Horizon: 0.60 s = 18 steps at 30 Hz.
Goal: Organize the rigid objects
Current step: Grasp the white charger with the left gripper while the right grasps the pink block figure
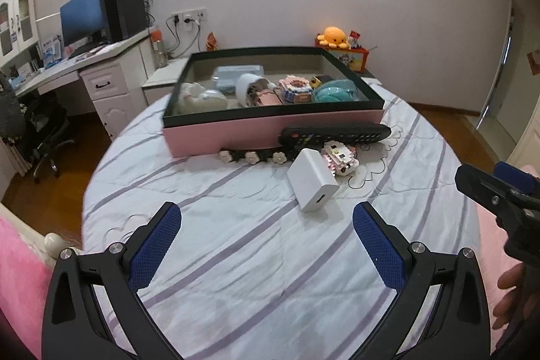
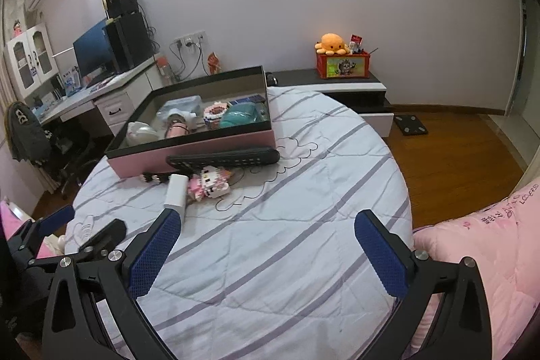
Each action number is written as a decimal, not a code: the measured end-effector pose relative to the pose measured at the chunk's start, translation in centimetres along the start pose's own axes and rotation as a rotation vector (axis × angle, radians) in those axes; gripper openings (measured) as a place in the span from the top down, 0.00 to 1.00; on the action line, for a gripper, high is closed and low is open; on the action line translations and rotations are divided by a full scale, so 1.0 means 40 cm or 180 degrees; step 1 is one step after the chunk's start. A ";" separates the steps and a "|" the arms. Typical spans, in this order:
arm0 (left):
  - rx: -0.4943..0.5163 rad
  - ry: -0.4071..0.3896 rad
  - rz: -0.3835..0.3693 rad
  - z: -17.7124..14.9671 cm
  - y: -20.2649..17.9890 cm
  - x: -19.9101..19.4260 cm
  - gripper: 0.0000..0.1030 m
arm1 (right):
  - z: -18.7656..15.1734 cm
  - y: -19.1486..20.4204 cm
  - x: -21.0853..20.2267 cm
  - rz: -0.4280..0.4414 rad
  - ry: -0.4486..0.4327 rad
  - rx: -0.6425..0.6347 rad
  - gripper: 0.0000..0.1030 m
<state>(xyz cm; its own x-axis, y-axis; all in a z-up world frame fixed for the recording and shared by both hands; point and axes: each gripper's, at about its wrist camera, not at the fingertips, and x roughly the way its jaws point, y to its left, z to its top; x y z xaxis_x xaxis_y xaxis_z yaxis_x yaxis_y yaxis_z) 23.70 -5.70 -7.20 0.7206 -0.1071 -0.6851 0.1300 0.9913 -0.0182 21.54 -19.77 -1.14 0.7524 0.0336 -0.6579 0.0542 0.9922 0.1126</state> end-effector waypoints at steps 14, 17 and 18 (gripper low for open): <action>-0.0162 0.0548 -0.0187 0.021 -0.012 0.242 0.05 | 0.019 -0.041 0.128 -0.0026 0.0248 0.0099 0.00; -0.0265 0.0527 -0.0252 0.028 0.006 0.246 0.13 | 0.021 -0.034 0.158 0.0002 0.0304 0.0085 0.00; -0.0316 0.0521 -0.0281 0.030 0.017 0.246 0.18 | 0.022 -0.030 0.166 0.0007 0.0323 0.0074 0.00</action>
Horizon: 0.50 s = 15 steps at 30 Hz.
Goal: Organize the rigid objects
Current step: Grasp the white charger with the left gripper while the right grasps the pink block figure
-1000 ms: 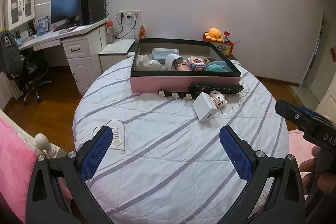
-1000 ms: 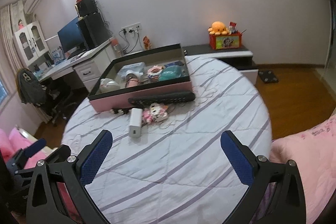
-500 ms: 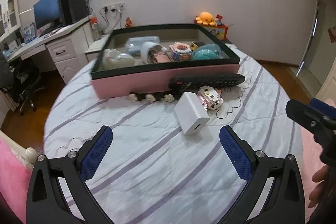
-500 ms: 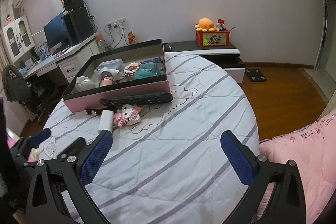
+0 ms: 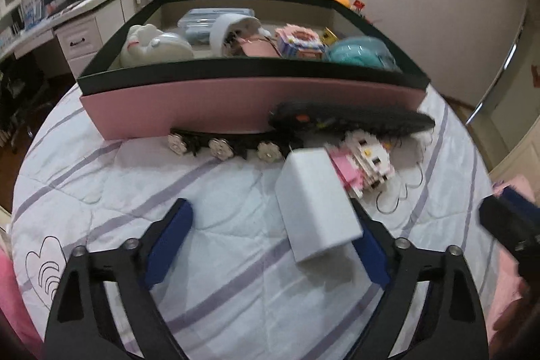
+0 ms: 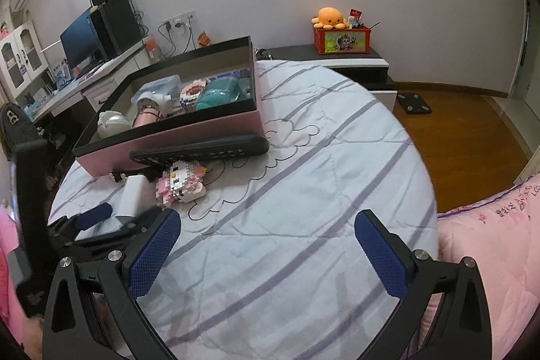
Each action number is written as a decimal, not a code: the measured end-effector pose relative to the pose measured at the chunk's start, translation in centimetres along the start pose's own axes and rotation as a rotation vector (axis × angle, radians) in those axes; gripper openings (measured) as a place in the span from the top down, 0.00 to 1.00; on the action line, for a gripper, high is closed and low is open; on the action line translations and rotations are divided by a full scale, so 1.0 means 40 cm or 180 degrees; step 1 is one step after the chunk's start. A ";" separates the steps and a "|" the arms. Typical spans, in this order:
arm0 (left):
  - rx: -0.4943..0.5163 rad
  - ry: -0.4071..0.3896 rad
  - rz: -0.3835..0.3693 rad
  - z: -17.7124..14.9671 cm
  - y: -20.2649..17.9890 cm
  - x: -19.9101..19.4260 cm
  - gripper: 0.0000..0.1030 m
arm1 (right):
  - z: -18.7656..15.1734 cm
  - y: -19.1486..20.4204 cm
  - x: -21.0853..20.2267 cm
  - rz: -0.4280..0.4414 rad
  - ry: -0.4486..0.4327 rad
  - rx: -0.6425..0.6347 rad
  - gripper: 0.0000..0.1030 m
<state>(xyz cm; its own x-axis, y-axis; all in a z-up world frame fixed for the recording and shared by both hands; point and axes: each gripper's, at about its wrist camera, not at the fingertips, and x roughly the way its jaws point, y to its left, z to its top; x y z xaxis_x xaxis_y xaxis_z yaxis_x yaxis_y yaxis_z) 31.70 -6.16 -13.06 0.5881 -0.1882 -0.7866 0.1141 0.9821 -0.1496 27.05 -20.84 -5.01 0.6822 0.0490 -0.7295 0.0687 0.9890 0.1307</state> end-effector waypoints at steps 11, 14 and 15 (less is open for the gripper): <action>-0.0107 -0.0117 -0.0149 -0.006 0.060 -0.056 0.62 | 0.021 0.114 0.115 0.0254 0.0226 -0.0236 0.00; -0.0190 -0.0114 -0.0171 -0.012 0.088 -0.063 0.62 | 0.023 0.145 0.146 0.0210 0.0266 -0.0316 0.00; -0.0190 -0.0121 -0.0147 -0.013 0.095 -0.064 0.62 | 0.023 0.150 0.155 0.0194 0.0281 -0.0328 0.00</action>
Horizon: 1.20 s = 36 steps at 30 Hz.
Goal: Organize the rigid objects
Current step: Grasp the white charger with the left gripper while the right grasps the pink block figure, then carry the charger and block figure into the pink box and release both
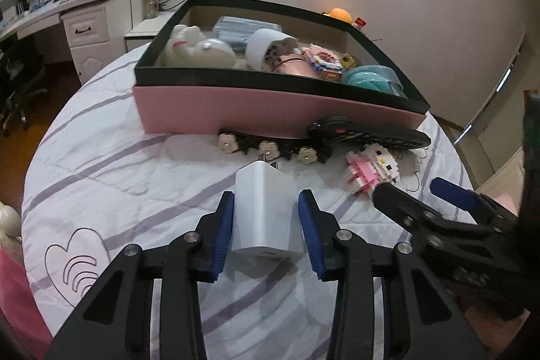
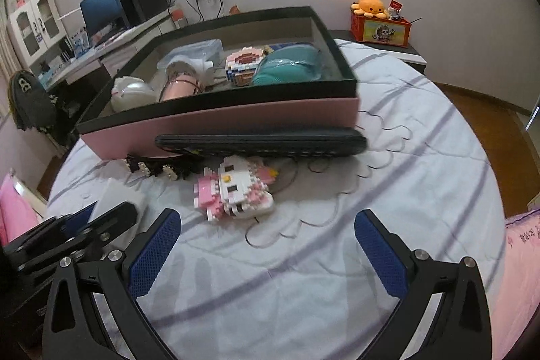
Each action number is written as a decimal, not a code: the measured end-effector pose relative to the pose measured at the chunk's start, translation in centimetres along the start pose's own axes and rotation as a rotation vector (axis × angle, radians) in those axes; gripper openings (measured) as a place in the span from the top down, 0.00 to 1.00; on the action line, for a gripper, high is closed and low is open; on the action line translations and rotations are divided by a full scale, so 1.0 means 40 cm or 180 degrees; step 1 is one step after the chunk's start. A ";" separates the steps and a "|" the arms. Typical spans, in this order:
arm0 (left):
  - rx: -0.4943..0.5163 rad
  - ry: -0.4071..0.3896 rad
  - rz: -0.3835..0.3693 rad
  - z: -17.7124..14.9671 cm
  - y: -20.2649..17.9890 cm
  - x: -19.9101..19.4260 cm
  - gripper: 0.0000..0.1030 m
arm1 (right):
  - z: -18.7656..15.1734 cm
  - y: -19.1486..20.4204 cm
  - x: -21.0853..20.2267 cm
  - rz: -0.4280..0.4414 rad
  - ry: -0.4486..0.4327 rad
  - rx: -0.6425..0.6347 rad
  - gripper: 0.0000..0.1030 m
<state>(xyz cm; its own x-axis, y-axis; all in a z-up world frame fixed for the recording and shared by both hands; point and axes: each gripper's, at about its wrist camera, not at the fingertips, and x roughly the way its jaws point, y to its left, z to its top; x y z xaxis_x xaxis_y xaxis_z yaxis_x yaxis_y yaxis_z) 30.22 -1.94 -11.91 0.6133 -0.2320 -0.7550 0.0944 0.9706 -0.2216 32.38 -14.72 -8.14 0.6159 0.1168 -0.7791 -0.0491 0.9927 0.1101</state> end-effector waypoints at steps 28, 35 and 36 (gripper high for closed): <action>0.0000 0.0057 -0.0106 -0.018 0.007 -0.009 0.78 | 0.004 0.047 0.043 -0.0105 0.0028 -0.0356 0.43; -0.0064 0.0023 -0.0043 -0.031 0.037 -0.052 0.78 | -0.032 0.057 -0.037 0.0260 -0.0010 -0.0302 0.43; -0.0060 0.0003 -0.0034 -0.031 0.039 -0.062 0.78 | -0.035 0.058 -0.048 0.0307 -0.0014 -0.0288 0.43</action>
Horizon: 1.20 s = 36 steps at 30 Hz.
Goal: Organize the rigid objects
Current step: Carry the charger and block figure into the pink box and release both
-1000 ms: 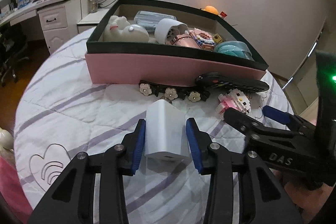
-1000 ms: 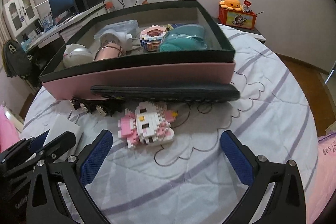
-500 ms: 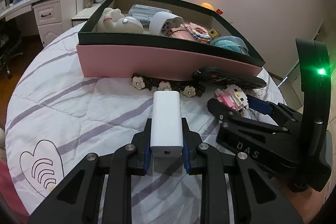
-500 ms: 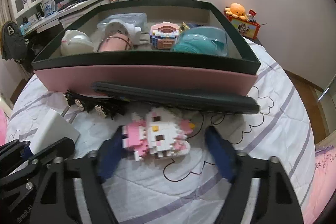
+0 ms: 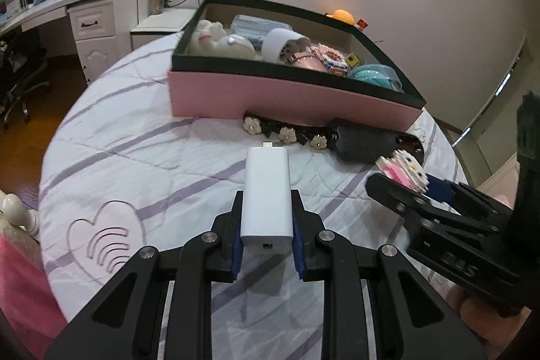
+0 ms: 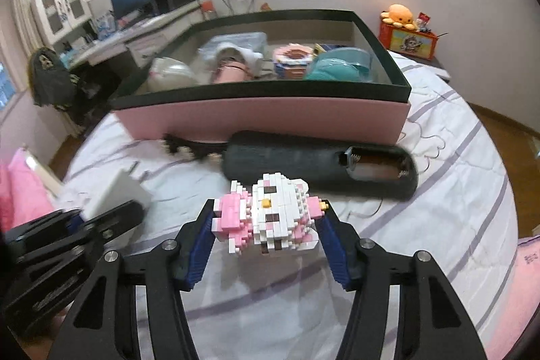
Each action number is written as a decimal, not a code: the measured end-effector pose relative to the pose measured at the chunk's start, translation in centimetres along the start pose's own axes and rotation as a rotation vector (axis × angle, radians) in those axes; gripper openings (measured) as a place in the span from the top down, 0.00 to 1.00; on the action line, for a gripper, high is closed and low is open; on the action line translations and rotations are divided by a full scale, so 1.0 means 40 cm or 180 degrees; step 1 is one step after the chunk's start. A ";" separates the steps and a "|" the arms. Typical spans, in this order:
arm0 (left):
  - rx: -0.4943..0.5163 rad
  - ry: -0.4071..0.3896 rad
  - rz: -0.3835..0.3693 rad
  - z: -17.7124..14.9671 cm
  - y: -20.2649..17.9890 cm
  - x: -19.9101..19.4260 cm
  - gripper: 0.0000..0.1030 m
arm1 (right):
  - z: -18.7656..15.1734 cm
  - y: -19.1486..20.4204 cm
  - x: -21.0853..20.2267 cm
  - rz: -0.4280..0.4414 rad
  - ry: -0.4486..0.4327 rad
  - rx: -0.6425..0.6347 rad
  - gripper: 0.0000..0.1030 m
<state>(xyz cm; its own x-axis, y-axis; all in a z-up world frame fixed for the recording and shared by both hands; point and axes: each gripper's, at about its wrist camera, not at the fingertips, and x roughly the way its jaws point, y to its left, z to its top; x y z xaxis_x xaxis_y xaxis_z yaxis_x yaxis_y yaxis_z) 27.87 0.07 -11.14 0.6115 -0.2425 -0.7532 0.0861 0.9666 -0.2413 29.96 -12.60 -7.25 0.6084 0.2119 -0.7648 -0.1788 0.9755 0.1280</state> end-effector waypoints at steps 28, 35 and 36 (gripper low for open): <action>0.0307 -0.0632 0.0052 0.181 -0.049 -0.183 0.78 | 0.121 0.014 -0.194 0.0073 -0.0558 -0.0112 0.42; 0.0303 -0.0595 0.0018 0.315 -0.046 -0.083 0.78 | 0.254 -0.018 -0.125 0.0041 -0.0613 -0.0156 0.42; 0.0305 -0.0580 0.0017 0.329 -0.046 -0.066 0.78 | 0.270 -0.022 -0.112 0.0037 -0.0612 -0.0160 0.42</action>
<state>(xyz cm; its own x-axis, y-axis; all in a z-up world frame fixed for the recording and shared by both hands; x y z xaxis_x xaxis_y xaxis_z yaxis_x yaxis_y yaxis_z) 36.46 0.01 -0.67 0.7436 -0.2267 -0.6291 0.1516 0.9734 -0.1716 35.75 -13.76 2.89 0.7416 0.2352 -0.6283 -0.2221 0.9698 0.1008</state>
